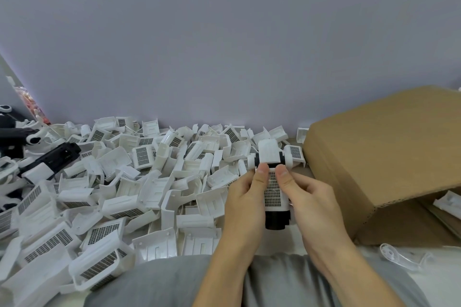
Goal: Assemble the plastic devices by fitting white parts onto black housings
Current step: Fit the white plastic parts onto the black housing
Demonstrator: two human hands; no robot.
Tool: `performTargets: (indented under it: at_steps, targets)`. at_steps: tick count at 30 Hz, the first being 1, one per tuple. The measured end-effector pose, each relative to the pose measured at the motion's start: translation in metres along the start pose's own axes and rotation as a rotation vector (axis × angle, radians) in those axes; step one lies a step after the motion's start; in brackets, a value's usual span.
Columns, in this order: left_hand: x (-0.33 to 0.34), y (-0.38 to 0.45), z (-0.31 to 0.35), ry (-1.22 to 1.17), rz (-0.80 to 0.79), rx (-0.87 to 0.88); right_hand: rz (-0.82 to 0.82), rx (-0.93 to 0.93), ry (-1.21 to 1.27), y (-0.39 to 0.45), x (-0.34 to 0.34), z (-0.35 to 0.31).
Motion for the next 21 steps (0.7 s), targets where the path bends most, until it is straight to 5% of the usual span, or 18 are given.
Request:
performTargets:
  at_steps: [11, 17, 21]
  targets:
    - [-0.002, 0.001, 0.003, -0.009, 0.075, -0.013, 0.062, -0.024, -0.034, 0.006, 0.003, 0.007]
    - [0.003, -0.001, 0.001, -0.095, -0.028, -0.061, 0.123, 0.001, 0.053, 0.013, -0.003, 0.015]
    - [0.000, 0.002, -0.004, -0.107, 0.045, -0.074, -0.036, 0.061, 0.114, 0.016, -0.004, 0.017]
Point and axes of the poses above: each hand's wrist, its own y-axis towards the middle knuckle, its own x-axis out of the palm, z = x × y, the point moved 2 cm from there along y, towards the middle knuckle, and after that the axes turned 12 degrees about x, right-handed, at the moved point
